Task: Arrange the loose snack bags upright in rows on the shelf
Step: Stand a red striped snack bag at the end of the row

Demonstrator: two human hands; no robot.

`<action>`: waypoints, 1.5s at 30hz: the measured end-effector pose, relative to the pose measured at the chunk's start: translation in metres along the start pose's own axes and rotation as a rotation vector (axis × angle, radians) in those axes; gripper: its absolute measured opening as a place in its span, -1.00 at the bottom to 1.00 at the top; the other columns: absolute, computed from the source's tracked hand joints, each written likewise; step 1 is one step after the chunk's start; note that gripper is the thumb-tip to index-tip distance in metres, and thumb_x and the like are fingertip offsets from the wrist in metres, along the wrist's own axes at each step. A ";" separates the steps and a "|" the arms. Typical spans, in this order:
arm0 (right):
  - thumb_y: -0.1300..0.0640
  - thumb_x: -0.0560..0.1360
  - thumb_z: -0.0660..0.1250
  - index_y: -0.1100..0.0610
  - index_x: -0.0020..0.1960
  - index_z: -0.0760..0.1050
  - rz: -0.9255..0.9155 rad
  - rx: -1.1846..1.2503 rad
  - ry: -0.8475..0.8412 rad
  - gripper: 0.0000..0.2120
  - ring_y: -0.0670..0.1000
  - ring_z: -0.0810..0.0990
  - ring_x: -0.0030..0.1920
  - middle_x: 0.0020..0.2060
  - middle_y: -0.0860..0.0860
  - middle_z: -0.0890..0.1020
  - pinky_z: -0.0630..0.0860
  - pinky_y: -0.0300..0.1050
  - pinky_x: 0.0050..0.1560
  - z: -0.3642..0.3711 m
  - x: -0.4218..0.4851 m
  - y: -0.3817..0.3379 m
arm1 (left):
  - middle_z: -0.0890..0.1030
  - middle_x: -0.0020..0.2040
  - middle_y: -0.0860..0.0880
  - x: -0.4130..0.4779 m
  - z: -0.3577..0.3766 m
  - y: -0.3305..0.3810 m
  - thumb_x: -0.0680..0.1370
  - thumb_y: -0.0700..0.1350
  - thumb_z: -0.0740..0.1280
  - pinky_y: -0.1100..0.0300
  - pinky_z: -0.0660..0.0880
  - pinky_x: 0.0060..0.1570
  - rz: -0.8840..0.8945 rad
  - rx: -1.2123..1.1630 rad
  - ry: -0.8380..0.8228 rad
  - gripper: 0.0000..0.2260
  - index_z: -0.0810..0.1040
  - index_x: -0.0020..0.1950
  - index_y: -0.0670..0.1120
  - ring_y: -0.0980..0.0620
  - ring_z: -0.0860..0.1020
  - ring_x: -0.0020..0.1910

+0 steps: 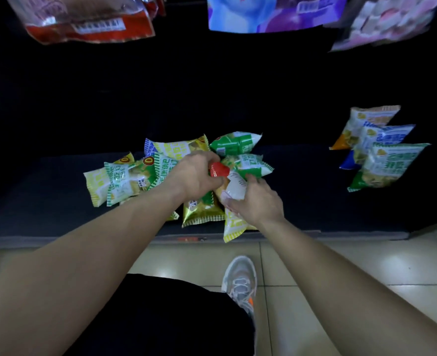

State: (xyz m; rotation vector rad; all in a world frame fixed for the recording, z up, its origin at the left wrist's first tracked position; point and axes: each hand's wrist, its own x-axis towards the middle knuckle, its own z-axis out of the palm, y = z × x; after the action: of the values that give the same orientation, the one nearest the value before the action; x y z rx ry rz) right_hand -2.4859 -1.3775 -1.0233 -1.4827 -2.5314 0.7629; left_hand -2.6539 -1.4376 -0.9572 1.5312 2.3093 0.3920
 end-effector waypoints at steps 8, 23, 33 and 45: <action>-0.18 0.36 0.52 0.00 0.23 0.56 0.033 0.172 -0.033 -0.49 0.07 0.64 -0.12 -0.06 -0.01 0.66 0.52 -0.13 -0.21 -0.024 0.028 0.027 | 0.53 0.30 0.00 0.011 0.001 0.003 0.46 0.16 0.44 0.22 0.39 -0.02 -0.040 -0.108 0.027 -0.47 0.44 0.38 0.05 -0.02 0.53 0.15; -0.15 0.28 0.60 -0.03 0.27 0.55 -0.126 -0.074 -0.198 -0.39 -0.11 0.61 -0.03 -0.01 -0.16 0.59 0.57 -0.13 -0.05 -0.221 -0.028 0.091 | 0.32 0.48 0.02 -0.019 -0.016 0.104 0.31 0.30 0.49 0.03 0.32 0.35 0.214 0.082 -0.025 -0.13 0.20 0.52 0.10 -0.03 0.28 0.45; -0.20 0.22 0.58 -0.16 0.21 0.55 -0.226 0.104 -0.076 -0.41 -0.20 0.58 0.03 0.02 -0.26 0.61 0.54 -0.15 0.03 -0.241 -0.096 0.133 | 0.60 0.05 0.14 -0.037 0.016 0.221 0.17 0.37 0.47 0.12 0.41 0.01 0.492 0.208 -0.129 -0.24 0.39 0.32 0.20 0.04 0.55 0.05; -0.11 0.14 0.66 -0.18 0.12 0.50 -0.069 0.366 0.007 -0.39 -0.28 0.64 -0.14 -0.12 -0.26 0.68 0.51 -0.29 -0.15 -0.262 -0.092 0.205 | 0.64 0.03 0.17 -0.016 0.035 0.245 0.25 0.21 0.59 0.14 0.56 0.02 0.324 -0.404 -0.243 -0.46 0.49 0.16 0.19 0.26 0.58 0.01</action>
State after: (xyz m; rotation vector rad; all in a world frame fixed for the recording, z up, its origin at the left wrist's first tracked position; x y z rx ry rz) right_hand -2.1880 -1.2780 -0.8785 -1.2675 -2.2649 1.1316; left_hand -2.4298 -1.3578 -0.8862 1.6333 1.6763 0.6670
